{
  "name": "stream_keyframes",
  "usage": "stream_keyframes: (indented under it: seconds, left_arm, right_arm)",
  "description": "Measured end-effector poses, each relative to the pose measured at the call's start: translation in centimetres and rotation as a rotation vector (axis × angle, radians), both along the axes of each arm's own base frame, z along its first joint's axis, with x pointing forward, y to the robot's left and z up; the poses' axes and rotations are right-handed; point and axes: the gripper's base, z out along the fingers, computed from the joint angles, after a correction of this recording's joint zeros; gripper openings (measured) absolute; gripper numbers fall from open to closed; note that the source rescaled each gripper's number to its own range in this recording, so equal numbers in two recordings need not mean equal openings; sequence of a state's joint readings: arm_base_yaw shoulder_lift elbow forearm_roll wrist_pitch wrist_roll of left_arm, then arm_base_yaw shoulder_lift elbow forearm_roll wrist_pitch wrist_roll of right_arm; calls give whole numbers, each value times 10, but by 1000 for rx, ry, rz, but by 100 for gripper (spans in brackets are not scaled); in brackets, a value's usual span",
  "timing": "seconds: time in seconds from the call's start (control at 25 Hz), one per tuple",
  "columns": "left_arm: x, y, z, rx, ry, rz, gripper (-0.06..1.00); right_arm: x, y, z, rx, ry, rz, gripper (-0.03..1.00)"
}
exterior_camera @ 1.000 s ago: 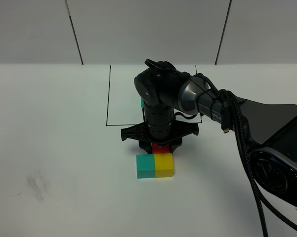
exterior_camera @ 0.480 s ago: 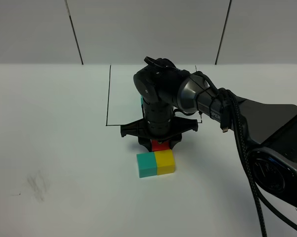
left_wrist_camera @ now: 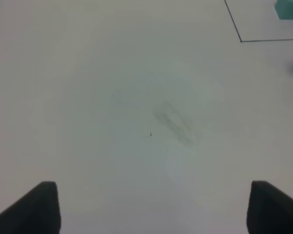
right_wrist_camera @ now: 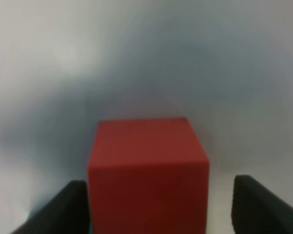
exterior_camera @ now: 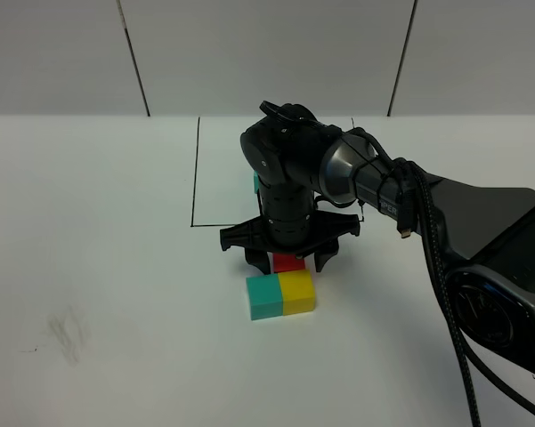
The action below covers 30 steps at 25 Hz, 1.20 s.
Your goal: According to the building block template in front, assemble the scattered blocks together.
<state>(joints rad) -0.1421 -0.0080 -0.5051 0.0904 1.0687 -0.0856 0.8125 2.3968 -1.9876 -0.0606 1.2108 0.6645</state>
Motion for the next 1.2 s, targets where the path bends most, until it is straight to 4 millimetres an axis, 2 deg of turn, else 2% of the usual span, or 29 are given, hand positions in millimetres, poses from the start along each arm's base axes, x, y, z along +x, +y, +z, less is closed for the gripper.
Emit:
stream_keyframes:
  seconds: [0.2,0.32,0.4,0.6,0.72,0.92,1.2]
  left_arm:
    - [0,0,0,0,0,0,70]
    - [0,0,0,0,0,0,70]
    - [0,0,0,0,0,0,70]
    - [0,0,0,0,0,0,70]
    - [0,0,0,0,0,0,70]
    - [0,0,0,0,0,0,70]
    - [0,0,0,0,0,0,70]
  right_arm:
    - [0,0,4,6,-6,1,45]
    - [0,0,16,29,-28,2,50]
    - [-1,-1,27,45,-43,6,58]
    - [-2,-4,54,71,-89,62,91]
    - [-2,-9,76,79,-141,92,100]
    - [6,-35,127,88,-262,133,100]
    - [20,-102,205,-29,-486,315,100]
